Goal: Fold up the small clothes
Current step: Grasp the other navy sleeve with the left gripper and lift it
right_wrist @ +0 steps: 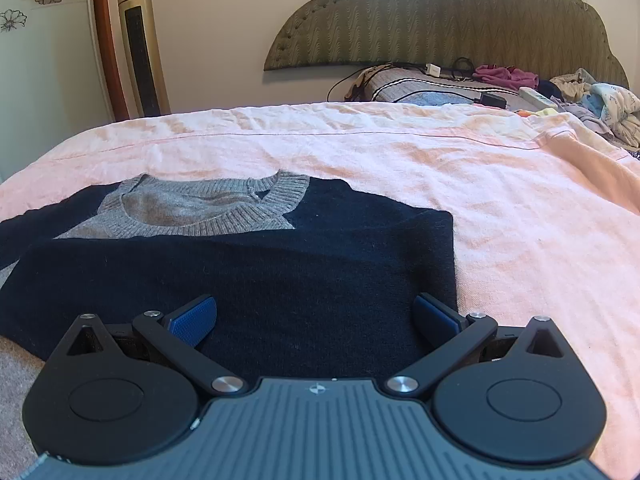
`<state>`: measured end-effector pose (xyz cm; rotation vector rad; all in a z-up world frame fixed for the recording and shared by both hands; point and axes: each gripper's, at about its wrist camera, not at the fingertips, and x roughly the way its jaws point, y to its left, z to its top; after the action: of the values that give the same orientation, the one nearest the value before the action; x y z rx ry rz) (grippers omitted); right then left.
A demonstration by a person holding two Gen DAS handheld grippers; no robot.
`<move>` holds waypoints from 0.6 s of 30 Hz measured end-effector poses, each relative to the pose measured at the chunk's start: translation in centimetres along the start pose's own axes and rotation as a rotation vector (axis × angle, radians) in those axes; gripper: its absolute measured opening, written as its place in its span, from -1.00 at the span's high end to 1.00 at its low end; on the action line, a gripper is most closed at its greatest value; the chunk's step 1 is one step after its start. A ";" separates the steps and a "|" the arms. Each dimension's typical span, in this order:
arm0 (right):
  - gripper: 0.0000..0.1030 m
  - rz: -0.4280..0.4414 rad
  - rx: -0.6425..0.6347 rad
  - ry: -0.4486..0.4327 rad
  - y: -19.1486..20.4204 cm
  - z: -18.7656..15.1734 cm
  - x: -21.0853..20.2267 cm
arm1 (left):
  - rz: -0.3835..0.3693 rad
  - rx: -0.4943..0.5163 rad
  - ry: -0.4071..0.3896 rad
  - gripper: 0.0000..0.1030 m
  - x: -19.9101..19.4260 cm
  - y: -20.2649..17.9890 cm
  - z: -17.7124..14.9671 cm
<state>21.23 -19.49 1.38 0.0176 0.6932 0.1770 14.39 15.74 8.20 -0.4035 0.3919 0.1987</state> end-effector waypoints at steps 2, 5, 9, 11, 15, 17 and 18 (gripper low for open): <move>-1.00 0.009 0.013 -0.005 -0.2 0.0 -0.1 | -0.173 0.095 0.133 0.89 0.6 -5.7 -3.1; -1.00 0.035 0.048 -0.017 -0.8 0.0 -0.2 | -0.364 0.200 0.372 0.84 1.2 -11.4 -8.2; -1.00 0.051 0.070 -0.026 -1.1 -0.1 -0.3 | -0.378 0.268 0.402 0.57 -1.3 -12.1 -11.9; -1.00 0.052 0.071 -0.027 -1.1 -0.1 -0.3 | -0.373 0.258 0.369 -0.08 -2.9 -11.1 -12.5; -1.00 0.054 0.075 -0.028 -1.2 -0.1 -0.4 | -0.337 0.191 0.229 -0.93 -5.7 -7.4 -13.9; -1.00 0.055 0.068 -0.019 -1.1 0.1 -0.4 | -0.296 0.101 0.282 -0.93 -4.8 -6.0 -13.8; -1.00 0.049 0.075 -0.003 -1.1 0.6 -0.7 | -0.311 0.048 0.264 -0.93 -5.0 -5.2 -13.8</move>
<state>21.21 -20.63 2.19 0.1063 0.6966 0.1982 6.69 4.79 0.34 -0.4394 0.5851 -0.1690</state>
